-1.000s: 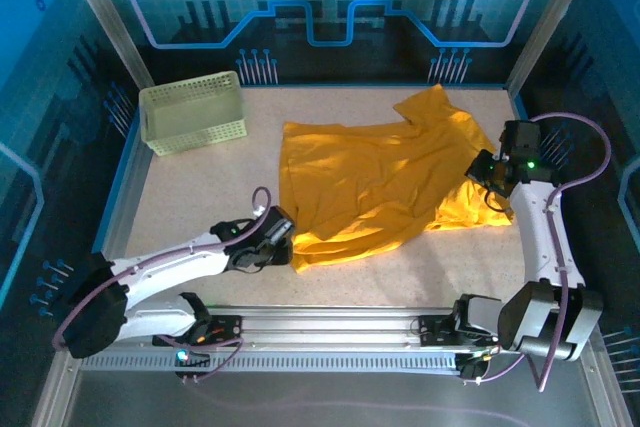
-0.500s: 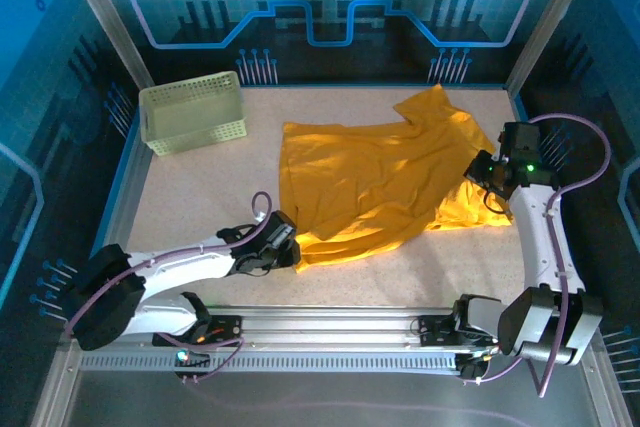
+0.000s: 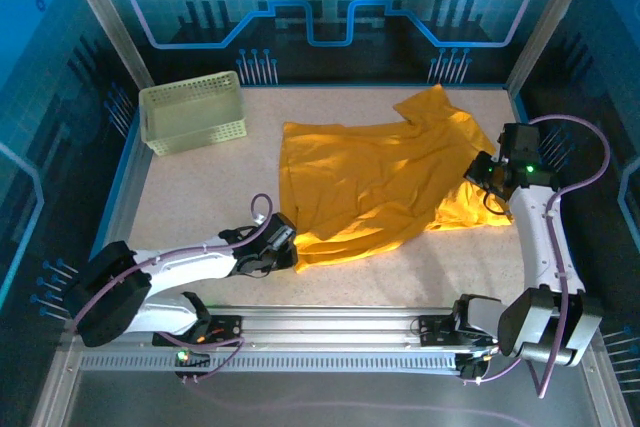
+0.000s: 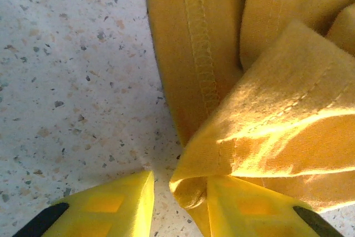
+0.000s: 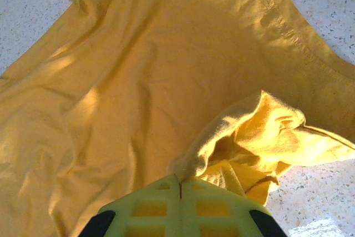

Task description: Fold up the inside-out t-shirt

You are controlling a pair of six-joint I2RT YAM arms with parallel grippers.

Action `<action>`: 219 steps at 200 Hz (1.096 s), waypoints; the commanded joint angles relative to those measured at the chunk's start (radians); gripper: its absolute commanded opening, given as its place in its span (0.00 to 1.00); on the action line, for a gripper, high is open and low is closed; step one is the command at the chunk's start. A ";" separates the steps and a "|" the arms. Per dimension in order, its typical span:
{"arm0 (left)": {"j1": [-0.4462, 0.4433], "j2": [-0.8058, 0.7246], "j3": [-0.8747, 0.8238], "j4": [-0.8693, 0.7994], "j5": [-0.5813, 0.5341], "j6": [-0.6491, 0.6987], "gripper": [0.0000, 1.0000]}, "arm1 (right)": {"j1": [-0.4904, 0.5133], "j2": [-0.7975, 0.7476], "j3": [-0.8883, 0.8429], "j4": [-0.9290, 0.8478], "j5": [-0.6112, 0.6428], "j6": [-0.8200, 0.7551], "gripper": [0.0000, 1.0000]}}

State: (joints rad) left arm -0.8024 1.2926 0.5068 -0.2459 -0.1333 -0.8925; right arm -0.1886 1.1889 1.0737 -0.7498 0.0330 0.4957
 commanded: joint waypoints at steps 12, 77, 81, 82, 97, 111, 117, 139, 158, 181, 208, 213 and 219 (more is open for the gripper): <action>-0.012 0.030 -0.002 0.090 0.067 -0.016 0.29 | 0.014 -0.015 -0.015 0.010 -0.008 -0.007 0.00; -0.029 0.014 0.017 0.104 0.066 0.000 0.31 | 0.014 -0.014 -0.014 0.009 -0.010 -0.010 0.00; -0.030 0.014 0.016 0.101 0.064 -0.001 0.31 | 0.014 -0.014 -0.013 0.010 -0.010 -0.011 0.00; -0.029 0.015 0.016 0.101 0.064 -0.001 0.31 | 0.015 -0.014 -0.013 0.010 -0.010 -0.009 0.00; -0.031 0.016 0.016 0.094 0.059 -0.002 0.29 | 0.014 -0.014 -0.015 0.010 -0.012 -0.009 0.00; -0.031 0.015 0.011 0.091 0.056 -0.006 0.27 | 0.013 -0.014 -0.015 0.010 -0.010 -0.009 0.00; -0.031 0.011 0.010 0.090 0.054 -0.007 0.26 | 0.015 -0.014 -0.015 0.010 -0.010 -0.009 0.00; -0.031 -0.005 0.011 0.066 0.040 -0.004 0.21 | 0.012 -0.017 -0.012 0.006 0.000 -0.012 0.00; -0.032 -0.037 0.012 0.041 0.020 0.003 0.15 | 0.012 -0.026 -0.008 0.000 0.019 -0.015 0.00; -0.032 -0.106 0.021 -0.013 -0.029 0.027 0.07 | 0.007 -0.043 0.011 -0.021 0.040 -0.018 0.00; -0.030 -0.238 0.051 -0.090 -0.109 0.095 0.04 | -0.010 -0.087 0.043 -0.059 0.056 -0.018 0.00; -0.029 -0.266 0.061 -0.104 -0.121 0.112 0.04 | -0.013 -0.098 0.052 -0.070 0.056 -0.019 0.00; -0.027 -0.298 0.073 -0.118 -0.138 0.138 0.03 | -0.017 -0.112 0.063 -0.081 0.057 -0.018 0.00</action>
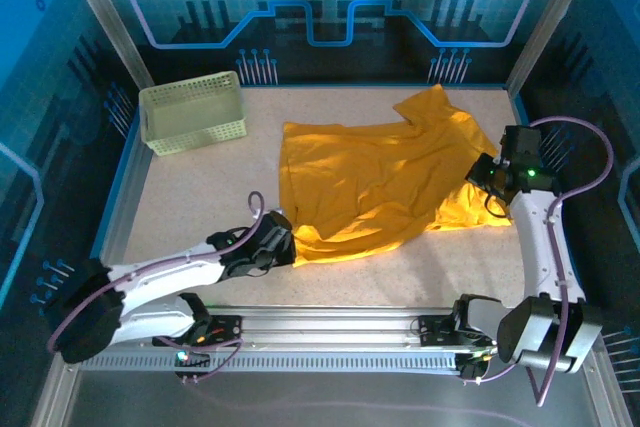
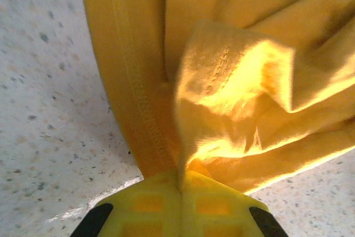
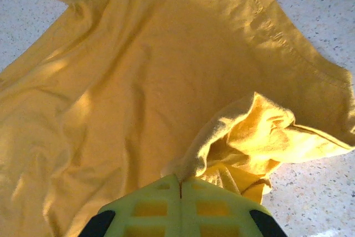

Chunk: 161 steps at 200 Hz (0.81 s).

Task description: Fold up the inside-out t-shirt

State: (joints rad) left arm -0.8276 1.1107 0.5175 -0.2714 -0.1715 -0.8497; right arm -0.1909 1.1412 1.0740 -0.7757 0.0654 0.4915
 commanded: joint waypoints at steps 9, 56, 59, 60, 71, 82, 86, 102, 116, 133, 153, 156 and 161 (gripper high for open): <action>0.000 -0.164 0.078 -0.114 -0.124 0.124 0.01 | -0.018 -0.090 0.080 -0.074 0.028 -0.014 0.00; 0.006 -0.420 0.096 -0.163 -0.217 0.235 0.01 | -0.046 -0.285 0.128 -0.167 0.069 0.016 0.00; 0.008 -0.430 0.099 -0.169 -0.221 0.239 0.01 | -0.046 -0.298 0.130 -0.173 0.073 0.018 0.00; 0.008 -0.435 0.100 -0.170 -0.224 0.241 0.01 | -0.046 -0.303 0.131 -0.175 0.075 0.018 0.00; 0.019 -0.469 0.110 -0.189 -0.231 0.257 0.00 | -0.050 -0.341 0.143 -0.199 0.086 0.021 0.00; 0.019 -0.500 0.120 -0.206 -0.243 0.273 0.00 | -0.051 -0.379 0.158 -0.224 0.107 0.022 0.00; 0.019 -0.513 0.125 -0.208 -0.246 0.278 0.00 | -0.051 -0.393 0.165 -0.233 0.115 0.022 0.00; 0.019 -0.583 0.124 -0.208 -0.269 0.297 0.00 | -0.051 -0.447 0.196 -0.267 0.162 0.024 0.00; 0.019 -0.650 0.117 -0.206 -0.305 0.305 0.00 | -0.051 -0.497 0.224 -0.287 0.207 0.024 0.00; 0.020 -0.715 0.101 -0.202 -0.348 0.299 0.00 | -0.050 -0.539 0.254 -0.307 0.238 0.027 0.00; 0.020 -0.741 0.080 -0.205 -0.368 0.279 0.00 | -0.051 -0.562 0.271 -0.312 0.226 0.020 0.00; 0.018 -0.739 0.077 -0.204 -0.369 0.274 0.00 | -0.051 -0.561 0.271 -0.313 0.220 0.018 0.00; 0.021 -0.732 0.072 -0.204 -0.373 0.271 0.00 | -0.051 -0.560 0.270 -0.315 0.212 0.016 0.00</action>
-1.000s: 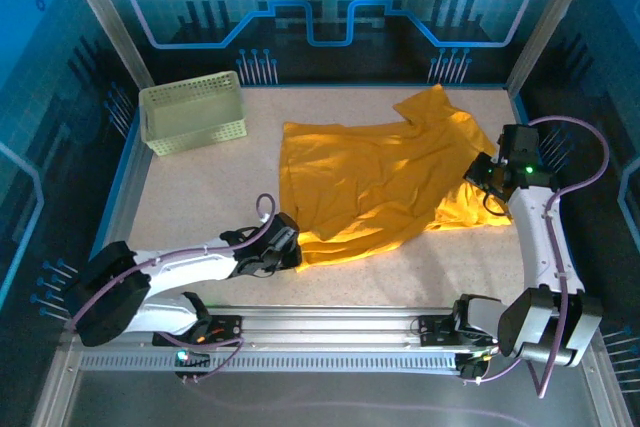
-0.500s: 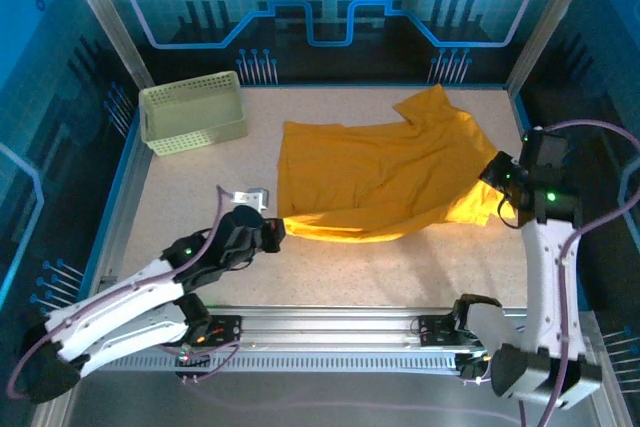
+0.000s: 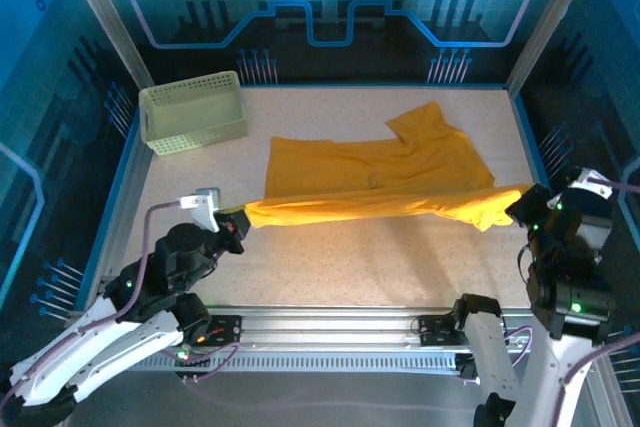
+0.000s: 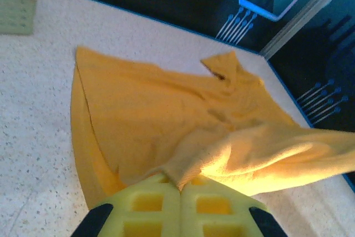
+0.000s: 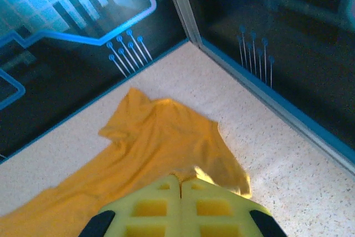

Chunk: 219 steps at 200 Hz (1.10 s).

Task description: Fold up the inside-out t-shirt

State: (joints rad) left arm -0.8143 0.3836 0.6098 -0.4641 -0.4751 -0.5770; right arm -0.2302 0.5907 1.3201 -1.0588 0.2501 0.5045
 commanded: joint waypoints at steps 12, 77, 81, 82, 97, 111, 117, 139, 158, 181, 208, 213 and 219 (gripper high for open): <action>0.007 0.031 -0.023 -0.014 -0.066 -0.011 0.01 | -0.011 0.001 0.002 -0.029 -0.004 0.000 0.00; 0.249 0.495 0.142 0.053 0.122 0.018 0.00 | -0.009 0.299 -0.102 0.144 -0.239 -0.037 0.00; 0.283 0.521 0.151 0.072 0.173 0.015 0.00 | -0.008 0.324 -0.093 0.156 -0.241 -0.034 0.00; 0.291 0.528 0.154 0.079 0.185 0.013 0.00 | -0.008 0.330 -0.089 0.159 -0.241 -0.033 0.00; 0.413 0.631 0.223 0.157 0.322 0.004 0.00 | 0.001 0.419 -0.034 0.216 -0.229 -0.025 0.00; 0.467 0.742 0.339 0.189 0.368 0.017 0.00 | 0.006 0.522 0.056 0.239 -0.228 -0.012 0.00; 0.487 0.793 0.397 0.197 0.384 0.022 0.00 | 0.008 0.562 0.100 0.244 -0.233 -0.006 0.00; 0.560 0.962 0.630 0.214 0.459 0.019 0.00 | 0.012 0.682 0.301 0.249 -0.235 0.012 0.00; 0.619 1.078 0.824 0.208 0.510 0.005 0.00 | 0.014 0.767 0.518 0.227 -0.234 0.014 0.00; 0.683 1.182 1.036 0.198 0.588 -0.015 0.00 | 0.008 0.868 0.783 0.192 -0.243 0.003 0.00; 0.728 1.226 1.191 0.207 0.669 -0.037 0.00 | -0.016 0.977 1.090 0.106 -0.280 -0.008 0.00; 0.729 1.223 1.209 0.206 0.675 -0.035 0.00 | -0.021 0.984 1.127 0.101 -0.291 -0.011 0.00; 0.730 1.216 1.224 0.203 0.682 -0.031 0.00 | -0.025 0.986 1.159 0.100 -0.305 -0.015 0.00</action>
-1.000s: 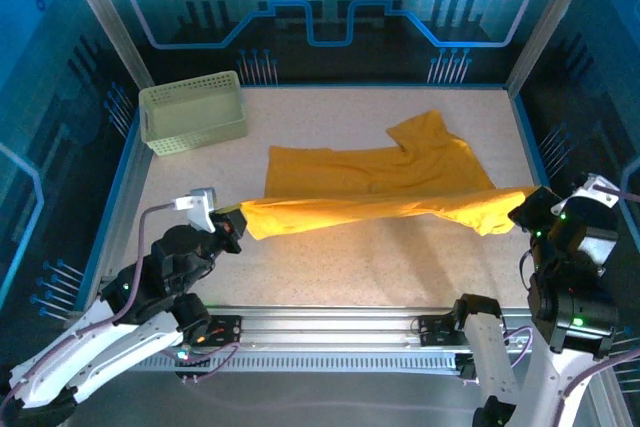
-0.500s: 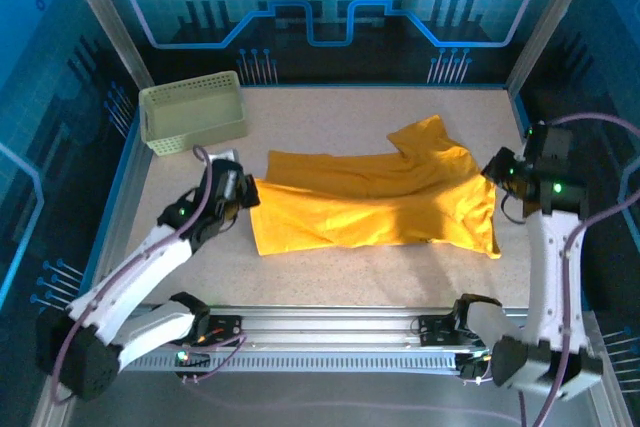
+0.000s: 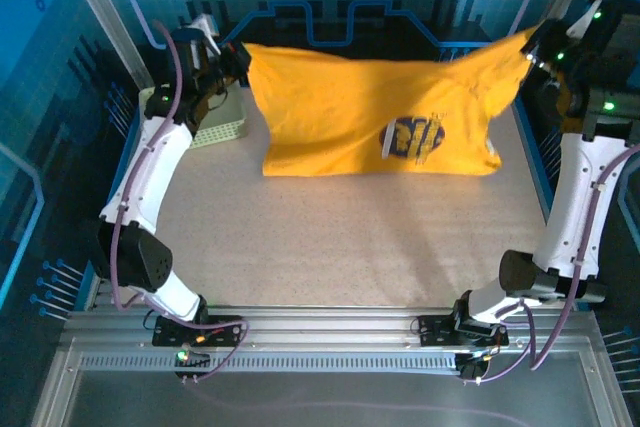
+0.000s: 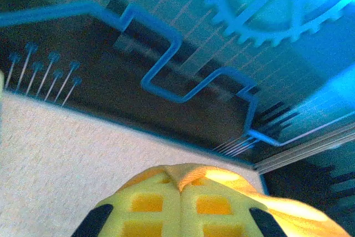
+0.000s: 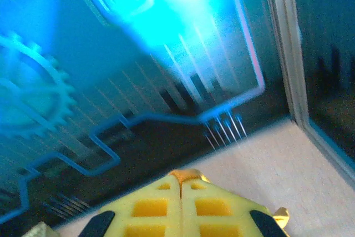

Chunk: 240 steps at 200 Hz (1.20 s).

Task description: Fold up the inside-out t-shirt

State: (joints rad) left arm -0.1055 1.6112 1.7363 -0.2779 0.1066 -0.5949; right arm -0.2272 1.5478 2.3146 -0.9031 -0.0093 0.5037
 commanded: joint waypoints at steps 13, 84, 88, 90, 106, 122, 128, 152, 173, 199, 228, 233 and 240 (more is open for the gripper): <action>0.023 -0.043 0.102 0.027 0.116 0.001 0.00 | -0.036 0.012 0.203 -0.046 -0.066 -0.024 0.00; 0.023 -0.361 -0.050 0.070 0.132 0.036 0.00 | -0.061 -0.265 0.151 0.015 -0.048 -0.083 0.00; 0.023 -0.373 -0.048 0.061 0.133 0.038 0.00 | -0.061 -0.283 0.149 0.018 -0.040 -0.085 0.00; 0.024 -0.377 -0.048 0.057 0.132 0.040 0.00 | -0.061 -0.291 0.148 0.019 -0.036 -0.087 0.00; 0.023 -0.414 -0.042 0.029 0.136 0.050 0.00 | -0.061 -0.339 0.147 0.026 0.002 -0.101 0.00; 0.024 -0.445 -0.041 0.009 0.121 0.060 0.00 | -0.061 -0.367 0.149 0.038 0.034 -0.116 0.00; 0.024 -0.447 -0.035 0.000 0.116 0.064 0.00 | -0.061 -0.368 0.152 0.043 0.039 -0.122 0.00; 0.024 -0.415 -0.003 -0.036 0.107 0.078 0.00 | -0.060 -0.327 0.175 0.040 0.032 -0.125 0.00; 0.024 -0.369 0.022 -0.052 0.102 0.083 0.00 | -0.061 -0.272 0.181 0.041 0.006 -0.116 0.00; 0.025 -0.292 0.076 -0.073 0.094 0.089 0.00 | -0.060 -0.209 0.183 0.065 -0.021 -0.106 0.00; 0.024 -0.193 0.150 -0.084 0.079 0.105 0.00 | -0.062 -0.130 0.184 0.107 -0.033 -0.118 0.00; 0.026 -0.172 0.164 -0.089 0.076 0.108 0.00 | -0.061 -0.114 0.183 0.115 -0.038 -0.118 0.00; 0.028 -0.144 0.187 -0.092 0.074 0.108 0.00 | -0.061 -0.089 0.184 0.130 -0.047 -0.117 0.00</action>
State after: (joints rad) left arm -0.0895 1.4113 1.8366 -0.3584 0.2131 -0.5190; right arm -0.2699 1.4231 2.4893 -0.8688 -0.0380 0.3985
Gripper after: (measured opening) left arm 0.052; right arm 0.064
